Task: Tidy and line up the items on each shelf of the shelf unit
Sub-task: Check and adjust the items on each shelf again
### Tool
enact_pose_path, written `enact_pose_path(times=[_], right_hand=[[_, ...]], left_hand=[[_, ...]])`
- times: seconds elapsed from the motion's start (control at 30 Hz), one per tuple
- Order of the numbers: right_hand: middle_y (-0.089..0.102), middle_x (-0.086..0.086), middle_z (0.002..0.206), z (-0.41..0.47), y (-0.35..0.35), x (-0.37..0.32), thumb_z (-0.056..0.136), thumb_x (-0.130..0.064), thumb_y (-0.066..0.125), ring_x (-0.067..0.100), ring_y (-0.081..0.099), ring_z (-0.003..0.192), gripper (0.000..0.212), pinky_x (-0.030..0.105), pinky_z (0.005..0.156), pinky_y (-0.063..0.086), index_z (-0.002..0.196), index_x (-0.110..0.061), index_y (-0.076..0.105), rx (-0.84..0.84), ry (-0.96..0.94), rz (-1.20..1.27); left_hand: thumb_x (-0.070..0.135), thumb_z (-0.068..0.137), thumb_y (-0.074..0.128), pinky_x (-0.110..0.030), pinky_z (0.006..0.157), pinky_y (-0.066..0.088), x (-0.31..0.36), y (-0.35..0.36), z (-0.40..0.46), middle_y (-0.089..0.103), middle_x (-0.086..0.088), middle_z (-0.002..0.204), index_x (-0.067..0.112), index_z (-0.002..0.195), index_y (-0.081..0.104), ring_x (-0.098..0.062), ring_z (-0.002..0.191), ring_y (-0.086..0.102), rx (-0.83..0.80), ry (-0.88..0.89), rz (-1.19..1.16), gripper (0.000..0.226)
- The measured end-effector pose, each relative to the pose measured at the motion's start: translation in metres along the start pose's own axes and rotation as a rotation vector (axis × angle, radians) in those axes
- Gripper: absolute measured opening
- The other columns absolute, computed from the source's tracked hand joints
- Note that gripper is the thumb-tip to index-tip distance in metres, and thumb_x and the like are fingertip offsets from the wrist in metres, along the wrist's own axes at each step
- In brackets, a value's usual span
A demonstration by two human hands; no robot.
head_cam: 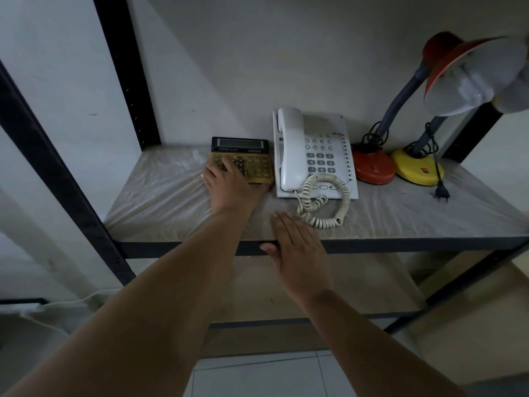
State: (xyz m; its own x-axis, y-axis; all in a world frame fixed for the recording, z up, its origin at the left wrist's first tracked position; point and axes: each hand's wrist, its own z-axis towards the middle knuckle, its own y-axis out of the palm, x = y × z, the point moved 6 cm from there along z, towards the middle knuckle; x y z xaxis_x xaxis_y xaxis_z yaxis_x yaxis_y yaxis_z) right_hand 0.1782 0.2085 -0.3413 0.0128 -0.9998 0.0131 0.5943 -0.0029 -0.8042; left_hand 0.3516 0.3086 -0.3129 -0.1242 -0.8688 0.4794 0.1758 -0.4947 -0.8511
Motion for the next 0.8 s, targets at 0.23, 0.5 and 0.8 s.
enact_pose_path(times=[0.23, 0.5, 0.8], right_hand=[[0.061, 0.009, 0.14, 0.0, -0.002, -0.001, 0.103, -0.052, 0.033, 0.024, 0.054, 0.133, 0.062, 0.037, 0.114, 0.036, 0.136, -0.008, 0.062, -0.021, 0.006, 0.011], [0.06, 0.014, 0.141, 0.004, -0.007, -0.004, 0.104, -0.049, 0.034, 0.029, 0.054, 0.134, 0.061, 0.042, 0.114, 0.037, 0.136, -0.005, 0.06, -0.192, 0.041, 0.073], [0.051, 0.009, 0.147, 0.023, -0.072, -0.013, 0.102, -0.03, 0.053, 0.025, 0.041, 0.14, 0.043, 0.039, 0.116, 0.033, 0.138, -0.007, 0.053, -0.401, 0.147, 0.253]], left_hand=[[0.087, 0.066, 0.061, -0.053, 0.12, 0.021, -0.001, 0.001, 0.0, 0.031, -0.028, 0.146, 0.002, 0.149, 0.015, -0.046, 0.139, 0.027, -0.004, 0.007, 0.018, 0.127], [0.074, 0.084, 0.05, -0.055, 0.119, 0.022, -0.01, -0.018, -0.031, 0.032, -0.024, 0.152, 0.004, 0.154, 0.011, -0.042, 0.142, 0.029, -0.036, -0.039, 0.18, 0.107], [0.05, 0.092, 0.056, -0.041, 0.09, 0.049, -0.011, -0.087, -0.097, 0.059, -0.011, 0.113, 0.012, 0.12, 0.058, -0.03, 0.104, 0.058, -0.31, -0.031, 0.326, 0.047]])
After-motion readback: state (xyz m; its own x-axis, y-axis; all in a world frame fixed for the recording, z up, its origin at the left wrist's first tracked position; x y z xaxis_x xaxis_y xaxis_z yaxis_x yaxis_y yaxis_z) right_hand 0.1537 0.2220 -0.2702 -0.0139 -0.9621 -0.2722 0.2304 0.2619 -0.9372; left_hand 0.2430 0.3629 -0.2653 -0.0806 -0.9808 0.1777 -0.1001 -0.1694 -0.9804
